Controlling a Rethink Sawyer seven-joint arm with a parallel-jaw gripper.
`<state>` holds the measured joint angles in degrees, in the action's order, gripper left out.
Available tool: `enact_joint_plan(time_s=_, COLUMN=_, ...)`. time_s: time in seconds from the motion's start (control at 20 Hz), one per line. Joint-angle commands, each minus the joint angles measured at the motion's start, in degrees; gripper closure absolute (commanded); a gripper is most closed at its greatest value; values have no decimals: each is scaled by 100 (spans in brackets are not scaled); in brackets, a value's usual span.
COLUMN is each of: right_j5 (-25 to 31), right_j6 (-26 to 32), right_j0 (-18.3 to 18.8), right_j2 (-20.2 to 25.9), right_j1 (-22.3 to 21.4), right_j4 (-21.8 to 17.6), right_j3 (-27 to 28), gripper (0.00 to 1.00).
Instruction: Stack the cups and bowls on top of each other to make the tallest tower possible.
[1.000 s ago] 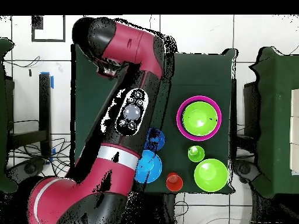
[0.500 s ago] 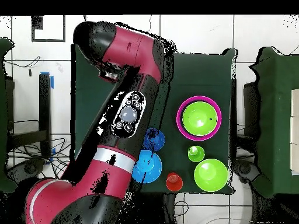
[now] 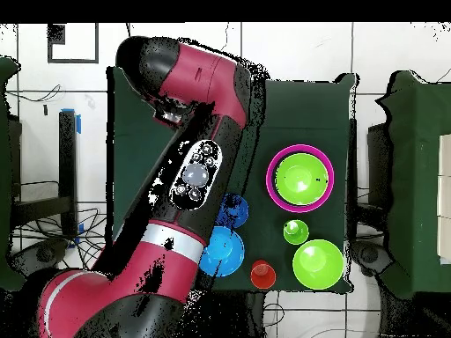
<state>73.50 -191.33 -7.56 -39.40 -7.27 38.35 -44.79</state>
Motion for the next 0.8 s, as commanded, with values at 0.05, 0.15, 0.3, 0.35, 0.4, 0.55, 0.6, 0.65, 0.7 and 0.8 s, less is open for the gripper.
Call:
enact_joint_plan(time_s=0.05, right_j5=-250, right_j6=-1848, right_j0=9, right_j2=326, right_j1=479, right_j4=102, right_j3=-445, gripper=0)
enact_joint_plan(time_s=0.15, right_j5=-313, right_j6=-1931, right_j0=59, right_j2=297, right_j1=735, right_j4=104, right_j3=-207, gripper=0)
enact_joint_plan(time_s=0.3, right_j5=-370, right_j6=-1952, right_j0=74, right_j2=288, right_j1=942, right_j4=132, right_j3=25, gripper=0)
enact_joint_plan(time_s=0.35, right_j5=-384, right_j6=-2025, right_j0=68, right_j2=279, right_j1=1036, right_j4=161, right_j3=150, gripper=0)
enact_joint_plan(time_s=0.4, right_j5=-345, right_j6=-2075, right_j0=67, right_j2=272, right_j1=1113, right_j4=200, right_j3=277, gripper=0)
enact_joint_plan(time_s=0.55, right_j5=-262, right_j6=-2053, right_j0=49, right_j2=235, right_j1=1182, right_j4=226, right_j3=394, gripper=0)
enact_joint_plan(time_s=0.6, right_j5=-275, right_j6=-2028, right_j0=44, right_j2=237, right_j1=1202, right_j4=244, right_j3=412, gripper=0)
enact_joint_plan(time_s=0.65, right_j5=-313, right_j6=-1964, right_j0=30, right_j2=254, right_j1=1202, right_j4=245, right_j3=369, gripper=0)
enact_joint_plan(time_s=0.7, right_j5=-293, right_j6=-1953, right_j0=29, right_j2=234, right_j1=1209, right_j4=245, right_j3=369, gripper=0)
enact_joint_plan(time_s=0.8, right_j5=-217, right_j6=-2050, right_j0=21, right_j2=163, right_j1=1284, right_j4=266, right_j3=453, gripper=0)
